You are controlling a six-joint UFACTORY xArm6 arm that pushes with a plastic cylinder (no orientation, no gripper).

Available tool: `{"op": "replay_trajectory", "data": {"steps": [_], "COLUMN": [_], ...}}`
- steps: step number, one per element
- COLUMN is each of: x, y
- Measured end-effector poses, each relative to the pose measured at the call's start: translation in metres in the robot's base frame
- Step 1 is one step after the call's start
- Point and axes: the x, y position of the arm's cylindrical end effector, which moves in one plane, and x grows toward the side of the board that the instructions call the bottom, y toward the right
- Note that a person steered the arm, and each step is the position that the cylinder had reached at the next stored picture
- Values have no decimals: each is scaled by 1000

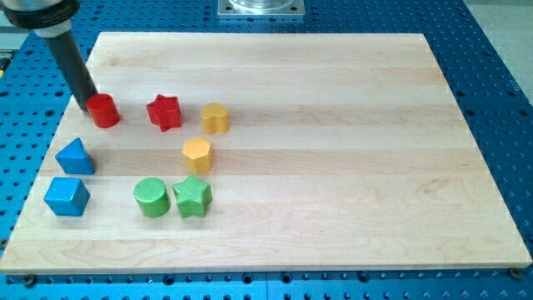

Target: Move the cube into the triangle

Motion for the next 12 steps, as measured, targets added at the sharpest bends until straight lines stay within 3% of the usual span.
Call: {"op": "replay_trajectory", "data": {"steps": [2, 3, 5, 6, 8, 12], "x": [-6, -31, -23, -22, 86, 139], "y": [14, 14, -49, -50, -37, -13]}}
